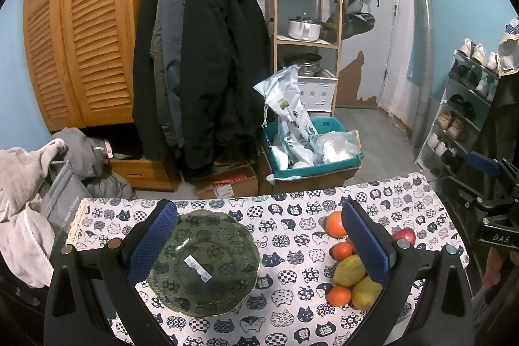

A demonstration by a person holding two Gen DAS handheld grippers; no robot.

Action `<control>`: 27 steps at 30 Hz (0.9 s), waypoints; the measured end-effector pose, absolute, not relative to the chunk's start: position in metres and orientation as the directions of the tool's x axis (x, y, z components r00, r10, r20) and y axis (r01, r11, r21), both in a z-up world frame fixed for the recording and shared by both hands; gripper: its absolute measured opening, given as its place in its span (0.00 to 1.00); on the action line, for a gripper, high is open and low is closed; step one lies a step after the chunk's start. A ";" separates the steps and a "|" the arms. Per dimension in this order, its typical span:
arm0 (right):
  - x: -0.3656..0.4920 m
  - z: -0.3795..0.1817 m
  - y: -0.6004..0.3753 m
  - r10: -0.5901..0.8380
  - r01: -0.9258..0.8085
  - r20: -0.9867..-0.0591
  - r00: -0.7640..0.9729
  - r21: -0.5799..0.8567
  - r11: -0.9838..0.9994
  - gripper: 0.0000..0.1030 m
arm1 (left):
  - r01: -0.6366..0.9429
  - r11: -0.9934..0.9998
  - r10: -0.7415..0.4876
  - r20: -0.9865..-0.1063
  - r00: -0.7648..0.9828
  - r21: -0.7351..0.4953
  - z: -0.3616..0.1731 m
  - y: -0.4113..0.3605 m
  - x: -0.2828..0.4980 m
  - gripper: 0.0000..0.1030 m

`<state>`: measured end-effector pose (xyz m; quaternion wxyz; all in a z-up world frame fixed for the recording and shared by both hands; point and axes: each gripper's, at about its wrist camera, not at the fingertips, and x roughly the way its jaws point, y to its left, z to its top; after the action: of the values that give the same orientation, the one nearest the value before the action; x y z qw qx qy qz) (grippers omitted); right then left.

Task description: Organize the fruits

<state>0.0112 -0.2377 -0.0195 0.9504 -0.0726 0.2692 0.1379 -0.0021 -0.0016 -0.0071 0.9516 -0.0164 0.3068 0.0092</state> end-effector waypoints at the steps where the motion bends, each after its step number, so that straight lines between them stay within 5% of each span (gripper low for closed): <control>1: 0.011 -0.019 -0.238 0.223 -0.301 -0.532 0.817 -0.064 0.952 0.94 | -0.027 0.999 0.007 -0.584 0.812 -0.026 -0.008 -0.002 -0.003 0.99; 27: 0.011 -0.020 -0.238 0.222 -0.301 -0.533 0.816 -0.063 0.952 0.94 | -0.028 0.999 0.005 -0.592 0.806 -0.030 -0.010 -0.001 -0.002 0.99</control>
<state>0.0113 -0.2379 -0.0196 0.9502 -0.0725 0.2701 0.1377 -0.0024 -0.0009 -0.0099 0.9500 -0.0188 0.3115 0.0088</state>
